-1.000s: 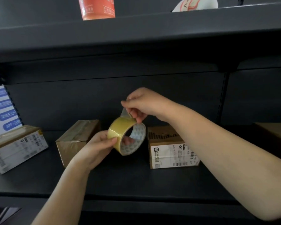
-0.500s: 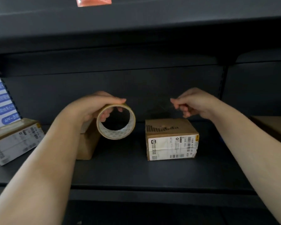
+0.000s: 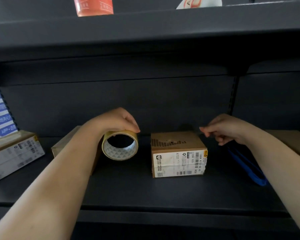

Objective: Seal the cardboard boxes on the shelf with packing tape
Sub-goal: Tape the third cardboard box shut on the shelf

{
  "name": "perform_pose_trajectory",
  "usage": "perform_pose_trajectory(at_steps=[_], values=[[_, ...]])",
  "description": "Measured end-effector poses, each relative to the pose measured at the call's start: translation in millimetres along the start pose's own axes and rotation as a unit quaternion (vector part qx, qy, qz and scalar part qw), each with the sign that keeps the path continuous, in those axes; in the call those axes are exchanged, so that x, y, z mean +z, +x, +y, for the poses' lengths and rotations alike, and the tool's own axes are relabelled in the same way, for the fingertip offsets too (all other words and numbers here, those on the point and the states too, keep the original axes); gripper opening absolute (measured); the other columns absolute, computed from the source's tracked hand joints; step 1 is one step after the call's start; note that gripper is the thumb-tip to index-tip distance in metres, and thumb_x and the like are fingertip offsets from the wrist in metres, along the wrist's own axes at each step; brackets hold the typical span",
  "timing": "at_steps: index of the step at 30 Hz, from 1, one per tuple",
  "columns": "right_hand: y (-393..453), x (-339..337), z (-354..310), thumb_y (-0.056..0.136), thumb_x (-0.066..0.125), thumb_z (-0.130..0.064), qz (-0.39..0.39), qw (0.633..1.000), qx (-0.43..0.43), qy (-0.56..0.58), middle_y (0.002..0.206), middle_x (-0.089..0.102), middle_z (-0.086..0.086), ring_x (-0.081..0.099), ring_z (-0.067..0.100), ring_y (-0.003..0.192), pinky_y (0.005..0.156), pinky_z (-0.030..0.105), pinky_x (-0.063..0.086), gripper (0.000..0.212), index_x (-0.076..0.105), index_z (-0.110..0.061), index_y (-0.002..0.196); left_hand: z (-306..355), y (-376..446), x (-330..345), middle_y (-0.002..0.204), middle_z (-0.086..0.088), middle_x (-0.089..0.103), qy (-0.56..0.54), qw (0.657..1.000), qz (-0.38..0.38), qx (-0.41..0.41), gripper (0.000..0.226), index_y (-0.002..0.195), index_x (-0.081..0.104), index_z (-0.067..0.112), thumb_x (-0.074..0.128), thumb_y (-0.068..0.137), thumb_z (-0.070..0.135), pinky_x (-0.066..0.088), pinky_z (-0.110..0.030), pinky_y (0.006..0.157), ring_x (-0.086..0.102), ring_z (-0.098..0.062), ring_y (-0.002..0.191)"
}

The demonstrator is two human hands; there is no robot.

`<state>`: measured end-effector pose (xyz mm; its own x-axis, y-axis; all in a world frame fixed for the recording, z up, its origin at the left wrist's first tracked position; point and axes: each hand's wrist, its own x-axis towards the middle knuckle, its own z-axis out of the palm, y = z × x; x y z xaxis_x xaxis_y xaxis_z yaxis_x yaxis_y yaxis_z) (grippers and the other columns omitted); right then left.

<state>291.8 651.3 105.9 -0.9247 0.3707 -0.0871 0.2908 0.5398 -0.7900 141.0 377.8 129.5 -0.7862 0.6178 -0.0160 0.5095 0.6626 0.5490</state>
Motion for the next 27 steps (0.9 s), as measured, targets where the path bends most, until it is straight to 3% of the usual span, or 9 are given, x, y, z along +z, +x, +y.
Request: perform_pose_trajectory(at_steps=[3, 8, 13, 18, 22, 25, 27], values=[[1, 2, 5, 0.087, 0.063, -0.027, -0.007, 1.000, 0.002, -0.004, 0.036, 0.043, -0.009, 0.044, 0.008, 0.039, 0.051, 0.026, 0.045, 0.027, 0.060, -0.009, 0.067, 0, 4, 6, 0.071, 0.009, 0.074, 0.007, 1.000, -0.009, 0.002, 0.002, 0.074, 0.076, 0.029, 0.074, 0.074, 0.028, 0.049, -0.022, 0.066, 0.068, -0.006, 0.073], [3, 10, 16, 0.086, 0.064, -0.027, -0.012, 1.000, 0.006, 0.011, 0.039, 0.047, -0.005, 0.047, 0.013, 0.044, 0.048, 0.025, 0.044, 0.030, 0.061, -0.006, 0.065, -4, 8, 19, 0.072, 0.005, 0.072, 0.018, 0.999, -0.031, -0.004, 0.003, 0.074, 0.075, 0.026, 0.074, 0.075, 0.024, 0.048, -0.020, 0.063, 0.066, -0.008, 0.071], [2, 23, 31, 0.085, 0.065, -0.030, -0.006, 0.994, 0.028, 0.107, 0.068, 0.056, 0.011, 0.048, 0.015, 0.047, 0.043, 0.024, 0.045, 0.033, 0.066, 0.003, 0.088, -10, 12, 32, 0.072, 0.003, 0.074, 0.017, 0.999, -0.040, -0.010, 0.002, 0.071, 0.076, 0.024, 0.074, 0.072, 0.024, 0.053, -0.022, 0.066, 0.067, -0.009, 0.071], [1, 44, 42, 0.082, 0.065, -0.037, 0.031, 0.969, 0.054, 0.238, 0.056, 0.053, 0.008, 0.054, 0.016, 0.047, 0.045, 0.026, 0.049, 0.033, 0.061, -0.005, 0.077, -4, 16, 53, 0.077, -0.001, 0.074, 0.032, 0.998, -0.045, 0.014, 0.004, 0.075, 0.076, 0.022, 0.072, 0.074, 0.023, 0.055, -0.029, 0.073, 0.068, -0.012, 0.074], [2, 52, 46, 0.079, 0.069, -0.040, 0.065, 0.958, 0.078, 0.270, 0.072, 0.067, 0.010, 0.060, 0.015, 0.046, 0.038, 0.021, 0.045, 0.044, 0.057, -0.005, 0.103, 2, 18, 57, 0.064, -0.001, 0.068, 0.062, 0.997, -0.036, 0.019, 0.010, 0.067, 0.074, 0.016, 0.071, 0.074, 0.023, 0.052, -0.030, 0.065, 0.063, -0.013, 0.063], [3, 56, 53, 0.083, 0.068, -0.022, 0.130, 0.964, 0.074, 0.217, 0.078, 0.060, 0.011, 0.054, 0.017, 0.053, 0.039, 0.024, 0.042, 0.046, 0.043, -0.006, 0.119, 3, 16, 58, 0.060, 0.002, 0.065, 0.058, 0.998, -0.035, 0.015, 0.013, 0.063, 0.073, 0.017, 0.071, 0.074, 0.022, 0.052, -0.030, 0.065, 0.062, -0.012, 0.062], [4, 49, 44, 0.085, 0.065, -0.013, 0.262, 0.948, -0.010, 0.182, 0.086, 0.060, 0.009, 0.053, 0.019, 0.066, 0.056, 0.032, 0.048, 0.038, 0.047, -0.006, 0.117, 4, 16, 58, 0.060, 0.002, 0.065, 0.063, 0.997, -0.036, 0.015, 0.015, 0.060, 0.072, 0.018, 0.071, 0.074, 0.024, 0.052, -0.032, 0.067, 0.062, -0.012, 0.062]])
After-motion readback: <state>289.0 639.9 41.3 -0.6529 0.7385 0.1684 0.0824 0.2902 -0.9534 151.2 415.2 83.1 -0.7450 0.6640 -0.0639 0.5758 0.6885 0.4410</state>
